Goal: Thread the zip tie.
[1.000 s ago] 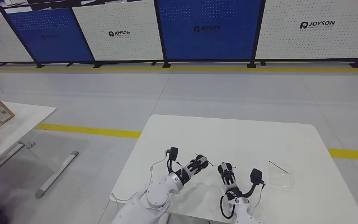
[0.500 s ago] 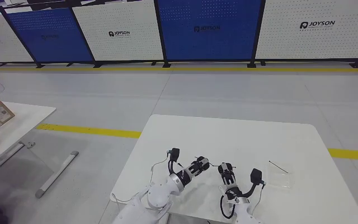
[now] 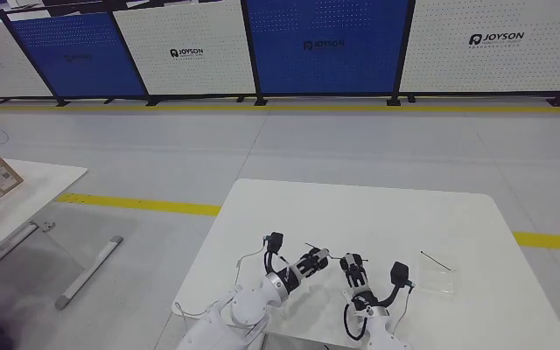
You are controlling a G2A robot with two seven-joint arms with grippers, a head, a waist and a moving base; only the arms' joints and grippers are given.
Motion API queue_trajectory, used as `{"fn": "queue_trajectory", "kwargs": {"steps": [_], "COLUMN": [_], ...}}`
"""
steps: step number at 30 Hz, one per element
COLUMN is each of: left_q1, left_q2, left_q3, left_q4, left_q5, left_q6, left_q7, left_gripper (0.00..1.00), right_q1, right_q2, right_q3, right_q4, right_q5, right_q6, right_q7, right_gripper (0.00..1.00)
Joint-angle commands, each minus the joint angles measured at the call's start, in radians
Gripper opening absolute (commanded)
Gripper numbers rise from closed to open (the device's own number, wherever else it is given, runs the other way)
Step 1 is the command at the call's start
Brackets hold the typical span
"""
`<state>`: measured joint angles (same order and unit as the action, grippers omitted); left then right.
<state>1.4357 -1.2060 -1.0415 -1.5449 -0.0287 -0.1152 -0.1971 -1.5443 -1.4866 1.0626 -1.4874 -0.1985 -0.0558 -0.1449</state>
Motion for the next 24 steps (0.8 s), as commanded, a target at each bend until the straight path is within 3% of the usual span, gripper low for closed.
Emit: {"fn": "queue_trajectory", "kwargs": {"steps": [1, 5, 8, 11, 24], "left_q1": [-0.001, -0.001, 0.0, 0.001, 0.009], "left_q2": [0.0, -0.001, -0.001, -0.001, 0.001], "left_q3": [0.001, 0.003, 0.003, 0.003, -0.001], "left_q4": [0.001, 0.003, 0.003, 0.003, -0.007], "left_q5": [0.002, 0.003, 0.001, 0.001, 0.022], "left_q6": [0.001, 0.001, -0.002, -0.004, -0.017], "left_q7": [0.001, 0.001, 0.006, 0.01, 0.01], "left_gripper": [0.14, 0.09, 0.12, 0.0, 0.0], "right_q1": [-0.001, -0.004, -0.005, -0.005, -0.005], "right_q2": [0.0, -0.001, -0.001, -0.002, -0.002], "right_q3": [0.0, -0.001, -0.002, -0.003, -0.008], "right_q4": [-0.003, -0.007, -0.008, -0.007, -0.013], "right_q5": [-0.002, -0.005, -0.005, -0.007, -0.021], "right_q6": [0.0, 0.0, -0.001, -0.001, 0.011], "right_q7": [-0.001, -0.003, -0.004, -0.004, 0.012], "right_gripper": [0.0, 0.0, 0.0, 0.0, 0.0]}}
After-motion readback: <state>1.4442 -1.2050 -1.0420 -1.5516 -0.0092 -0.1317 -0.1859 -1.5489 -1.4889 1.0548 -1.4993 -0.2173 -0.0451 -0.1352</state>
